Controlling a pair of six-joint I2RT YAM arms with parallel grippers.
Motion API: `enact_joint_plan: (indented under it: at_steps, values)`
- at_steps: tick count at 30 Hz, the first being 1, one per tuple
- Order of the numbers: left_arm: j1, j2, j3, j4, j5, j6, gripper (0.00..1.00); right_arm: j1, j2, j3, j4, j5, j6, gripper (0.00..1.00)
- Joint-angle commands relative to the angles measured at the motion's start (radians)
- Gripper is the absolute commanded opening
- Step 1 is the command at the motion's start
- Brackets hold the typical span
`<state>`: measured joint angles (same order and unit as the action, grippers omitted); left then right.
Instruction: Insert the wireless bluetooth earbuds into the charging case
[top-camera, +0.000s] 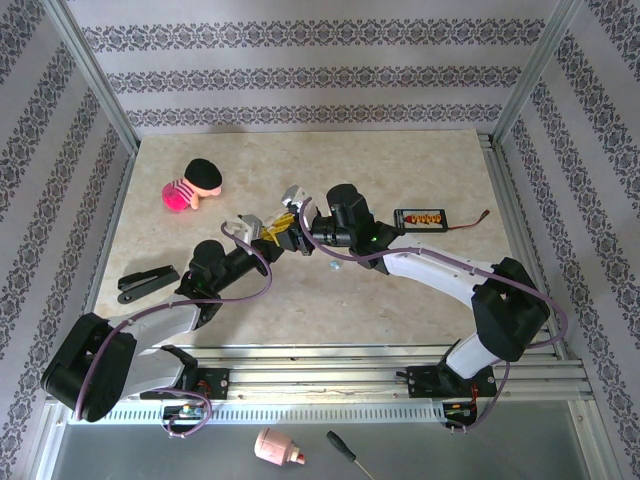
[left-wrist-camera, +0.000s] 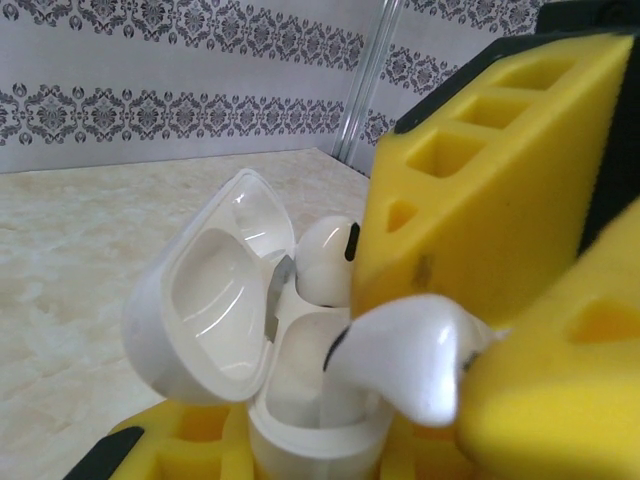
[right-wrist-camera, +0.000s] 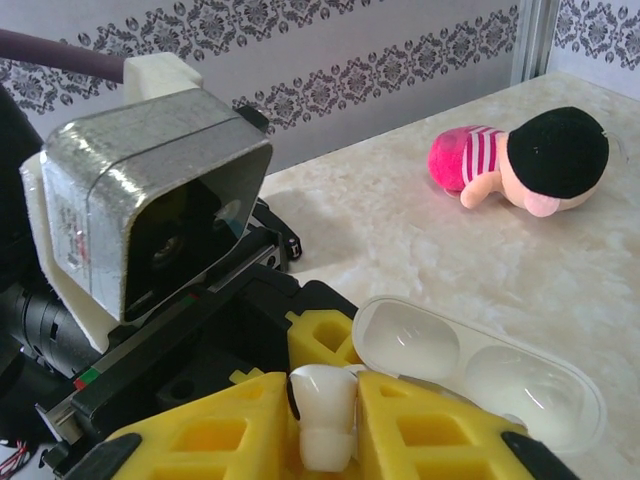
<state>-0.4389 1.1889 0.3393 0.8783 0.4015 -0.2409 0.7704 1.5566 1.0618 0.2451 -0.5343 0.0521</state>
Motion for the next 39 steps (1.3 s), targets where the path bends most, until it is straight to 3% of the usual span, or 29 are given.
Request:
enact_joint_plan:
  at_steps: [1,4,10,17,21,24,33,39]
  values:
    - [-0.008,-0.027,0.044,0.074,0.008,0.002,0.08,0.010,-0.005,-0.008,-0.045,-0.014,0.003,0.29]
    - [-0.008,-0.021,0.036,0.094,0.020,0.000,0.08,0.010,-0.019,-0.010,-0.043,-0.003,0.021,0.34]
    - [-0.008,-0.016,0.030,0.101,0.024,0.007,0.08,-0.004,-0.080,-0.019,-0.040,0.029,0.047,0.54]
    - [-0.008,-0.011,0.029,0.109,0.038,0.013,0.08,-0.029,-0.144,-0.052,-0.029,0.055,0.057,0.66]
    - [-0.008,-0.004,0.027,0.110,0.042,0.025,0.08,-0.032,-0.150,-0.056,-0.026,0.099,0.076,0.83]
    - [-0.008,0.003,0.032,0.112,0.046,0.023,0.08,-0.032,-0.125,-0.042,-0.046,0.085,0.072,0.89]
    - [-0.008,-0.001,0.036,0.119,0.085,0.020,0.08,-0.034,-0.065,-0.015,-0.073,0.083,0.086,0.91]
    - [-0.008,0.001,0.035,0.126,0.116,0.026,0.08,-0.048,-0.063,-0.013,-0.071,0.112,0.127,0.85]
